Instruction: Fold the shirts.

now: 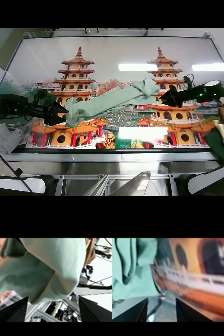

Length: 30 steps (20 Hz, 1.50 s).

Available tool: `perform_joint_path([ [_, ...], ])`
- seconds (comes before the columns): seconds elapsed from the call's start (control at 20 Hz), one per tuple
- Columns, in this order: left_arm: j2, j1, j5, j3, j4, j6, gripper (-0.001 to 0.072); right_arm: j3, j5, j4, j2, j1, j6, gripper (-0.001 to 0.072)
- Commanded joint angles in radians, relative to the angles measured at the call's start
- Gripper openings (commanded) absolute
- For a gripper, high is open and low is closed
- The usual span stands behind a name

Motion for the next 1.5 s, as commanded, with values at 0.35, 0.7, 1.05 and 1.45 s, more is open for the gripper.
perform_joint_path([
  [0.35, 0.079, -0.06, -0.107, -0.019, 0.002, 0.014, 0.066, -0.003, -0.066, 0.207, -0.097, 0.112, -0.016, 0.0064],
  [0.7, 0.08, -0.208, -0.125, 0.01, -0.006, 0.017, 0.0014, -0.003, 0.089, 0.211, -0.058, 0.1, -0.038, 0.002],
  [1.05, 0.305, -0.132, 0.186, 0.362, -0.373, 0.016, 0.0018, 0.004, 0.463, 0.747, 0.398, -0.009, -0.247, 0.002],
  [1.45, 0.638, 0.329, -0.145, 1.16, -0.466, -0.049, 0.0022, 0.206, 0.019, 1.049, 1.083, -0.347, -0.439, 0.0019],
])
